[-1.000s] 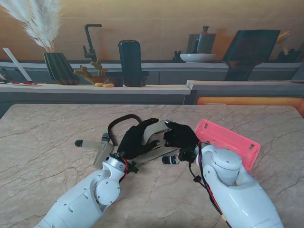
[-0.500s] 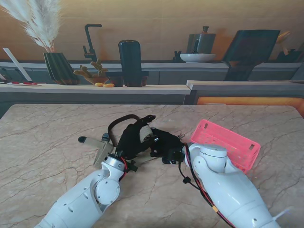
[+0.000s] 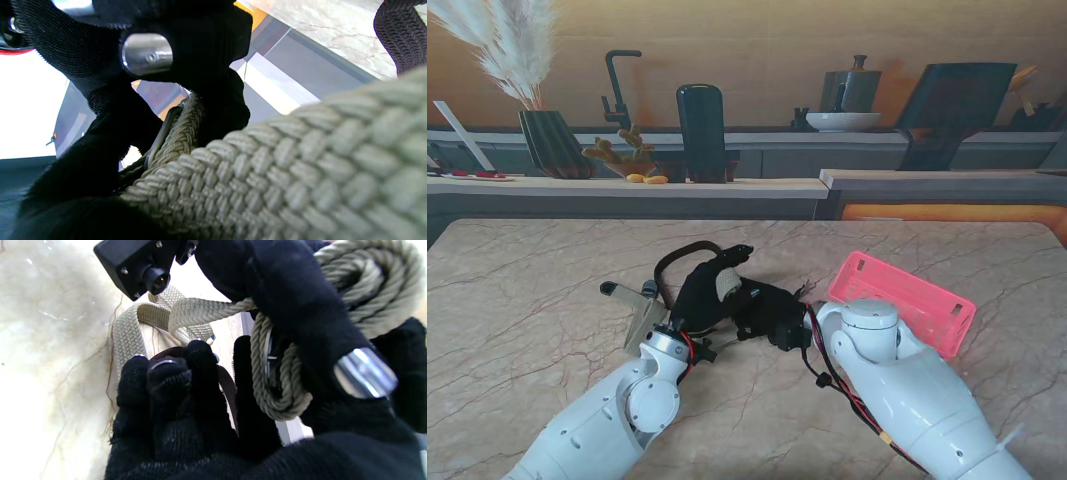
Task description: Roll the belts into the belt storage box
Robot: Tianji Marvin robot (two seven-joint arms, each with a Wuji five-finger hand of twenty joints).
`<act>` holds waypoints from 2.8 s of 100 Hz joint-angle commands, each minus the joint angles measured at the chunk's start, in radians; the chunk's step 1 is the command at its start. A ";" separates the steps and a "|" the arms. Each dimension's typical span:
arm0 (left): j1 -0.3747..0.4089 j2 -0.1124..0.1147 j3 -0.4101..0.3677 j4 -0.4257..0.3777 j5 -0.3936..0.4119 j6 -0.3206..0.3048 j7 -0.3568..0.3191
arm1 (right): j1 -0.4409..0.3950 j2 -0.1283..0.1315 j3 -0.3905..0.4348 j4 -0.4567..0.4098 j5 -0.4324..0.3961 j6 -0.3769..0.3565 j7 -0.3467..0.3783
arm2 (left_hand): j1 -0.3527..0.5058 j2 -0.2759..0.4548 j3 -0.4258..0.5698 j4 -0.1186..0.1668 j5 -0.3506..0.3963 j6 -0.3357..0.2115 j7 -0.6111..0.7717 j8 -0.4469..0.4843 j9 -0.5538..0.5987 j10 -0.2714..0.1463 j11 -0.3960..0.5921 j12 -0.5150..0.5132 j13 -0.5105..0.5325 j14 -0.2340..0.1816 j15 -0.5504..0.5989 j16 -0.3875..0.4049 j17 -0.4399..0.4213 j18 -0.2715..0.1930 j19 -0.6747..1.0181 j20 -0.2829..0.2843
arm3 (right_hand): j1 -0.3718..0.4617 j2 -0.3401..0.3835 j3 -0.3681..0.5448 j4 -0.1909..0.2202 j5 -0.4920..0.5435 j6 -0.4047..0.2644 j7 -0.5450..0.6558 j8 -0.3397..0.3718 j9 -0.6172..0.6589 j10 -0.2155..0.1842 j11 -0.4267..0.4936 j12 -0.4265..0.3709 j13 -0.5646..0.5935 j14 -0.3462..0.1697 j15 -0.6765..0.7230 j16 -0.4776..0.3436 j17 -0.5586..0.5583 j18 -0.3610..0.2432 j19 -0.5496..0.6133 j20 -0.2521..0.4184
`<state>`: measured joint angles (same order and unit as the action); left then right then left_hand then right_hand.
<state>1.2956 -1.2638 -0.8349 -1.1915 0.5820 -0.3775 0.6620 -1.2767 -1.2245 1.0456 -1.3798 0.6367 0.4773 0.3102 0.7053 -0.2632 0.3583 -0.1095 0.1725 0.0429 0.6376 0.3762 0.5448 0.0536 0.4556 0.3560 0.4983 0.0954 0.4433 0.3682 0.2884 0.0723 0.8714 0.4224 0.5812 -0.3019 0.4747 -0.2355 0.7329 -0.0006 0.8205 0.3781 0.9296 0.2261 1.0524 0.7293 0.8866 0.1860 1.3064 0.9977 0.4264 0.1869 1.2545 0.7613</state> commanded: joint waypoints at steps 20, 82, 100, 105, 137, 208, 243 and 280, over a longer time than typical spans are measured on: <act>0.017 -0.032 -0.006 -0.024 -0.062 0.010 -0.020 | -0.017 0.015 -0.073 -0.107 -0.236 -0.030 -0.030 | 0.586 0.253 -0.300 0.026 0.162 -0.059 0.196 0.022 0.137 0.003 0.005 0.040 0.044 0.004 0.032 -0.019 -0.043 0.077 -0.009 -0.002 | -0.104 -0.148 0.243 0.083 0.141 -0.019 -0.128 0.163 0.038 0.079 0.013 -0.035 0.016 0.023 0.013 -0.026 0.005 0.024 0.067 0.001; 0.065 -0.035 -0.056 -0.091 -0.131 0.018 -0.037 | -0.107 0.046 -0.020 -0.180 -0.742 -0.102 -0.245 | 0.585 0.255 -0.272 0.026 0.176 -0.047 0.273 0.027 0.280 0.015 0.256 0.127 0.146 0.098 0.131 0.015 0.028 0.132 0.051 0.023 | 0.021 -0.140 0.223 0.083 0.036 0.006 -0.109 0.100 -0.003 0.070 -0.059 -0.113 -0.017 0.037 -0.087 -0.107 -0.009 0.038 0.044 -0.069; 0.065 -0.029 -0.056 -0.098 -0.147 0.039 -0.073 | -0.185 0.061 0.053 -0.241 -0.795 -0.248 -0.269 | 0.584 0.272 -0.391 0.041 0.169 -0.039 0.282 0.030 0.358 -0.011 0.595 0.415 0.343 0.102 0.310 0.124 0.199 0.163 0.130 0.024 | 0.090 -0.204 0.277 0.057 -0.038 -0.033 -0.013 0.036 -0.054 0.035 -0.142 -0.155 -0.060 0.012 -0.201 -0.154 -0.033 0.022 -0.017 -0.082; 0.065 -0.029 -0.056 -0.098 -0.149 0.044 -0.076 | -0.206 0.065 0.067 -0.259 -0.833 -0.288 -0.282 | 0.559 0.251 -0.393 0.051 0.176 -0.030 0.283 0.026 0.388 -0.018 0.627 0.475 0.399 0.101 0.357 0.148 0.252 0.178 0.170 0.017 | 0.073 -0.222 0.294 0.056 -0.038 -0.037 -0.018 0.033 -0.059 0.028 -0.151 -0.159 -0.061 0.006 -0.210 -0.158 -0.033 0.021 -0.025 -0.082; 0.034 -0.021 -0.031 -0.059 -0.074 0.073 -0.052 | -0.282 0.077 0.108 -0.311 -1.017 -0.478 -0.375 | -0.027 -0.109 0.279 0.072 0.196 0.064 0.157 0.089 0.539 -0.073 0.770 0.563 0.776 -0.007 0.935 0.313 0.671 0.227 0.761 -0.028 | -0.175 -0.287 0.302 0.125 -0.049 0.005 -0.248 0.200 -0.112 0.008 -0.215 -0.174 -0.096 -0.014 -0.299 -0.180 -0.035 0.024 -0.080 -0.077; -0.022 0.009 0.024 -0.005 0.059 0.070 -0.048 | -0.097 0.047 -0.069 -0.170 -0.969 -0.408 -0.387 | -0.097 -0.287 0.391 0.041 0.060 0.105 -0.028 -0.001 0.504 -0.112 0.769 0.581 0.778 -0.120 1.124 0.329 0.756 0.129 0.858 -0.065 | -0.306 -0.175 0.173 0.154 0.056 0.031 -0.274 0.234 -0.046 0.042 -0.206 -0.173 -0.059 0.034 -0.267 -0.162 0.000 0.068 -0.053 -0.040; -0.018 0.008 0.024 -0.008 0.051 0.065 -0.055 | -0.062 0.054 -0.112 -0.157 -0.923 -0.367 -0.308 | -0.091 -0.289 0.400 0.039 0.064 0.106 -0.031 -0.004 0.506 -0.113 0.766 0.584 0.777 -0.120 1.124 0.327 0.756 0.130 0.860 -0.069 | -0.129 -0.225 0.315 0.135 0.106 -0.002 -0.223 0.242 0.009 0.023 -0.198 -0.180 -0.016 0.026 -0.258 -0.171 0.019 0.061 -0.045 -0.048; -0.009 0.000 0.015 -0.012 0.027 0.049 -0.048 | -0.069 0.042 -0.098 -0.163 -0.850 -0.328 -0.316 | -0.100 -0.281 0.388 0.035 0.048 0.092 -0.054 -0.019 0.404 -0.070 0.595 0.522 0.775 -0.077 0.963 0.298 0.674 0.146 0.762 -0.093 | 0.231 -0.161 0.373 0.022 0.097 -0.063 0.159 0.003 0.107 0.012 -0.170 -0.184 0.051 0.032 -0.216 -0.172 0.039 0.050 -0.016 -0.057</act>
<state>1.2914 -1.2495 -0.8226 -1.1819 0.5973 -0.3179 0.6043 -1.3295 -1.1680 0.9503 -1.5495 -0.1893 0.1508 0.0247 0.6168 -0.5115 0.7296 -0.0703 0.2705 0.1761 0.6245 0.3747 1.0507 0.0668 1.1568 0.9092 1.2122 0.0845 1.3595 0.6163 0.9932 0.2339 1.6268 0.3438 0.5966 -0.5297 0.6734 -0.2360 0.7558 0.1698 0.8081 0.3114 0.9990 0.2315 0.8445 0.5276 0.9173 0.2162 1.0458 0.8067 0.4612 0.2560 1.1981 0.6987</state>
